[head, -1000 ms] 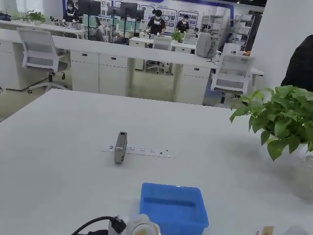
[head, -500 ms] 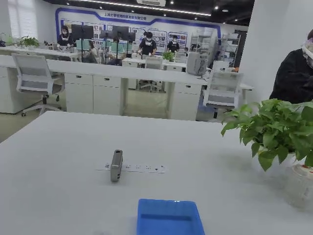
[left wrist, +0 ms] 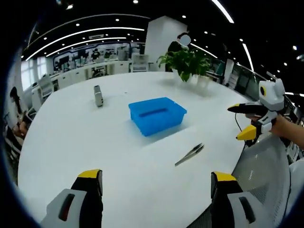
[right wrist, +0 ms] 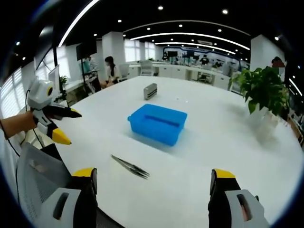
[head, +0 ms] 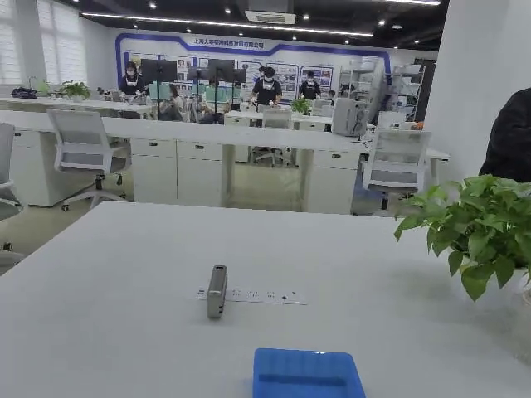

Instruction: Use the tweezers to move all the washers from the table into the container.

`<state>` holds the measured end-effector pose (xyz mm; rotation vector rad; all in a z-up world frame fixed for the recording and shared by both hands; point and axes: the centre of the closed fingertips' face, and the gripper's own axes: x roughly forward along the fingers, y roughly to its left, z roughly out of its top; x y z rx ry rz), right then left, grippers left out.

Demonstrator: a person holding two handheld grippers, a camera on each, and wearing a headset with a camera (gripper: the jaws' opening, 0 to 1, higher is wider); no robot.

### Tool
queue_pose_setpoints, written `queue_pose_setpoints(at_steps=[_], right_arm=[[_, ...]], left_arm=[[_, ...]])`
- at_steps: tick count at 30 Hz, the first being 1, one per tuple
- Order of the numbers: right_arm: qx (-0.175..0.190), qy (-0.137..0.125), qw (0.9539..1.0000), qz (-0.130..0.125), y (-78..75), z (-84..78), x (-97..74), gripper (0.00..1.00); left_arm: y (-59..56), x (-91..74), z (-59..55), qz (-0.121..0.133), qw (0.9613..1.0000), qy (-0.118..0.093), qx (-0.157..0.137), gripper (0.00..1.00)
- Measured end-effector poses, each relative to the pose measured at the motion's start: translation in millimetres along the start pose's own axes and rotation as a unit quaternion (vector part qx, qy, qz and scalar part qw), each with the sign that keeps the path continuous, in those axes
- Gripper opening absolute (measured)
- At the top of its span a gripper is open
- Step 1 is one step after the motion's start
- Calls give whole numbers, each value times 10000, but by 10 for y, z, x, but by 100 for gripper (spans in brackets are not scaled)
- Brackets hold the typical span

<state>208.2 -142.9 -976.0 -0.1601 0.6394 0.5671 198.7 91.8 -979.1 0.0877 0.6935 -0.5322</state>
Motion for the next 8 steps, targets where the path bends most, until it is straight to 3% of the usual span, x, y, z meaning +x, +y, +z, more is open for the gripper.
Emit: queue_pose_setpoints(at_steps=[4,8], right_arm=[[-21,-17,9999,-102,-47,-5,-17,99],[76,-38,10000,-31,-32,-1,-12,99]], left_arm=[[133,-203,25,417,9985,-269,-230,99],[203,-251,-34,540,9978,-238,-295,99]])
